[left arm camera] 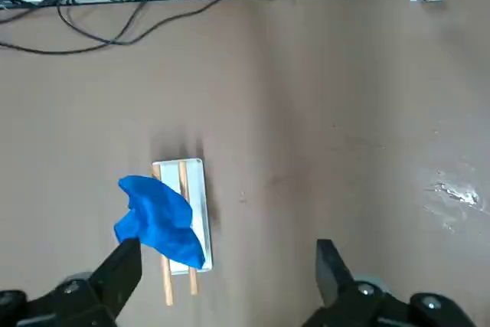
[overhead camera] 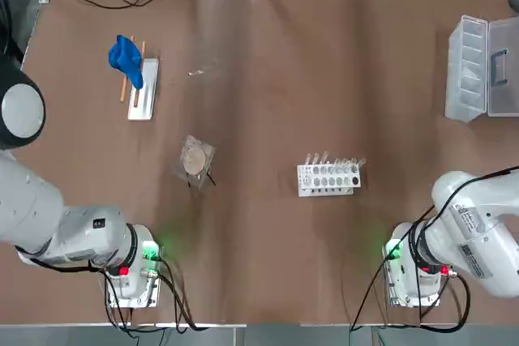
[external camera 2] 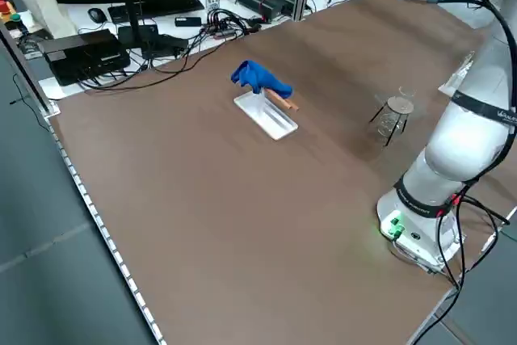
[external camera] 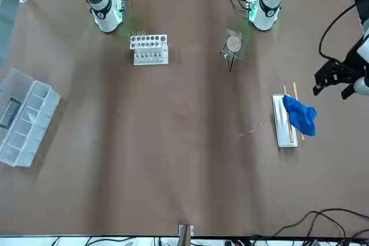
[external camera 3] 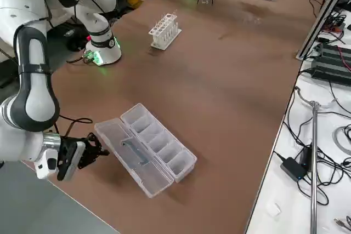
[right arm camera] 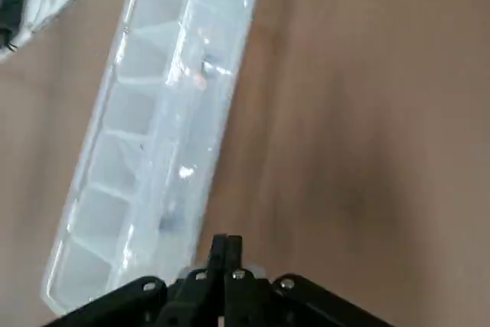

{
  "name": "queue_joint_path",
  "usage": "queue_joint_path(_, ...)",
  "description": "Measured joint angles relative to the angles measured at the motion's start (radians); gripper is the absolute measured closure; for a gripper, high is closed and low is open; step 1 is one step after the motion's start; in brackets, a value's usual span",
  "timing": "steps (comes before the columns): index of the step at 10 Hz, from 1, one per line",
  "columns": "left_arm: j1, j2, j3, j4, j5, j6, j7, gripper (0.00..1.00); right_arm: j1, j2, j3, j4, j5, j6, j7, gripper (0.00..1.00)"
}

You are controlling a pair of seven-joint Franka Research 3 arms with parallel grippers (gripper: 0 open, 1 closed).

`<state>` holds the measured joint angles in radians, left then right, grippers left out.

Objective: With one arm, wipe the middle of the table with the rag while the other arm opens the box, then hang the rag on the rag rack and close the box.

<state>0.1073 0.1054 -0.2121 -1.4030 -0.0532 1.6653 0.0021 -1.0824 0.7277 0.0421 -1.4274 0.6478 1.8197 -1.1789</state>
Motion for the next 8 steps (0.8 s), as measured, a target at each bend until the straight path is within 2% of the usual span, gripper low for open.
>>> queue_joint_path(2, -0.034, -0.038, 0.03, -0.09, -0.003, 0.029, 0.0, 0.0, 0.022, 0.006, 0.002, 0.017, 0.016, -0.027, 0.025, 0.99)
queue_joint_path(4, -0.151, -0.092, 0.159, -0.191, -0.003, 0.068, 0.0, 0.0, 0.055, 0.006, 0.011, 0.043, 0.021, -0.146, 0.108, 0.99)
queue_joint_path(8, -0.159, -0.109, 0.184, -0.221, 0.013, 0.078, 0.0, 0.0, 0.232, -0.011, 0.016, 0.093, 0.022, -0.19, 0.219, 0.98)
